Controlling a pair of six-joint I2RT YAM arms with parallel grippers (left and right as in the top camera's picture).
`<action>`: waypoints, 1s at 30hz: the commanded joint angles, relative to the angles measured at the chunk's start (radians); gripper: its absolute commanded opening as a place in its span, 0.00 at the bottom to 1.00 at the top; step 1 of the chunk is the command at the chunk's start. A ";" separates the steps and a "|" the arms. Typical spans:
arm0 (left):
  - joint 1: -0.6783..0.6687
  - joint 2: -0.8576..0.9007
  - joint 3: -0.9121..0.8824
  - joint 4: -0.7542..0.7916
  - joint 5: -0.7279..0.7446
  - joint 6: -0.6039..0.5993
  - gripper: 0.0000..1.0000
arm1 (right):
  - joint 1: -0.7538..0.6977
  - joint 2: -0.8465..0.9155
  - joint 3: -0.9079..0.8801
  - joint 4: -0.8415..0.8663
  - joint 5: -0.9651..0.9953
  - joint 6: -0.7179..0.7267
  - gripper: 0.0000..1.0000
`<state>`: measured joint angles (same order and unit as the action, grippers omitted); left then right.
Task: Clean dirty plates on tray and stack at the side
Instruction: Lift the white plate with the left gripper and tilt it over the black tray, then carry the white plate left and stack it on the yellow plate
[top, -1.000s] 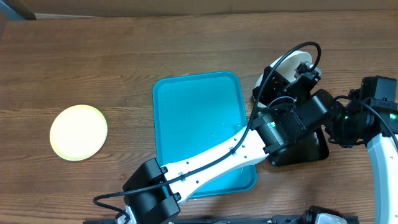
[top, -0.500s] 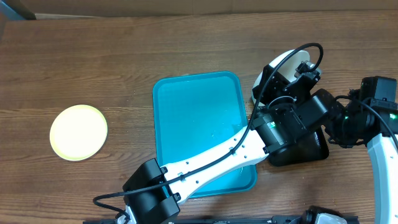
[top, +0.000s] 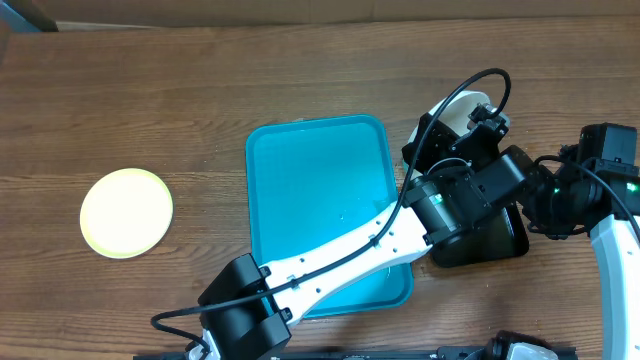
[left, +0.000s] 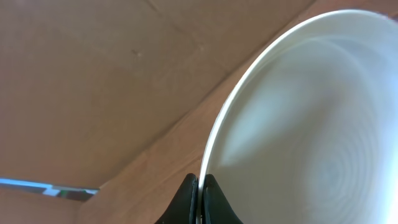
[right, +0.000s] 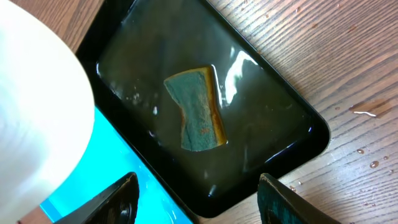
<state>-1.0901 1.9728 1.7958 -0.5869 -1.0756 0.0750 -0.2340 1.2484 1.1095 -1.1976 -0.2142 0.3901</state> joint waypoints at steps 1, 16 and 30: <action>0.026 -0.012 0.021 0.008 -0.021 -0.092 0.04 | -0.003 -0.004 0.011 0.000 -0.008 -0.025 0.63; 0.116 -0.184 0.021 -0.452 0.187 -0.583 0.04 | -0.003 -0.004 0.011 -0.012 -0.008 -0.039 0.63; 1.001 -0.384 0.007 -0.886 0.775 -0.668 0.05 | -0.003 -0.004 0.011 -0.016 -0.008 -0.051 0.63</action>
<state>-0.2287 1.5970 1.8053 -1.4673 -0.4728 -0.6247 -0.2340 1.2484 1.1095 -1.2167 -0.2138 0.3614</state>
